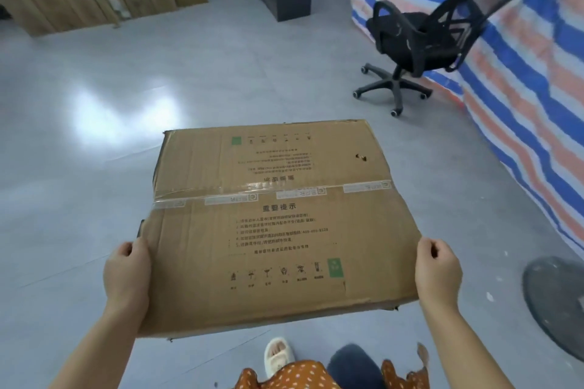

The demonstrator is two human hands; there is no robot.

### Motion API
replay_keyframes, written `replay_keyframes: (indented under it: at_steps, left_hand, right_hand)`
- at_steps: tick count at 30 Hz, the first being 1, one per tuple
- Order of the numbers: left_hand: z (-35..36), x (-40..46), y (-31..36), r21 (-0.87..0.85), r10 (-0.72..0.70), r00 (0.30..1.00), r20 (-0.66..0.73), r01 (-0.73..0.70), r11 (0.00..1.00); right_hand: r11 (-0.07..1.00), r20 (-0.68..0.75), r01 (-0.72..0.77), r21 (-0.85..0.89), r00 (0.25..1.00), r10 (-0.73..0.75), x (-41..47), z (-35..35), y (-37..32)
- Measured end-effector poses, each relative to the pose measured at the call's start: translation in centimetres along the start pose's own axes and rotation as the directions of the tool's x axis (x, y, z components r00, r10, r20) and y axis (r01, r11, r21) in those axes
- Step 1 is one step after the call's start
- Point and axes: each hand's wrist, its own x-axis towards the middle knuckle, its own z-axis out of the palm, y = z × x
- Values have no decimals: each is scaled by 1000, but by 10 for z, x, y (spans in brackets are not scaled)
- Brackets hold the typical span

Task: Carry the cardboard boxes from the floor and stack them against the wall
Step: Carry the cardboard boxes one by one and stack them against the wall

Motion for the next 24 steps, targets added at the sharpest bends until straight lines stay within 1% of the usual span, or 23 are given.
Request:
replay_keyframes:
  at_steps: [4,7,11,19,24]
  left_hand:
    - [12,35,13,-8,-72,997,-39,72,997]
    - [34,61,31,-40,-103,994,-45,102,994]
    - [79,98,71,-59,-103,991,-84,98,993]
    - [165,172,165,-122,-119,980,-159,100,987]
    - [195,211,202,-150,-152,969,-197,123,981]
  right_hand:
    - [999,47,48,-25,998,-47,37,37,-37]
    - [997,64,66,-34,996,-64,77,65,-58]
    - [995,99,89,-54,992,-83,144,106,-94]
    - [985,177,169,-43,971,-159,288,171,-198]
    - [977,207,207,-55,959,-192,347,214,-251]
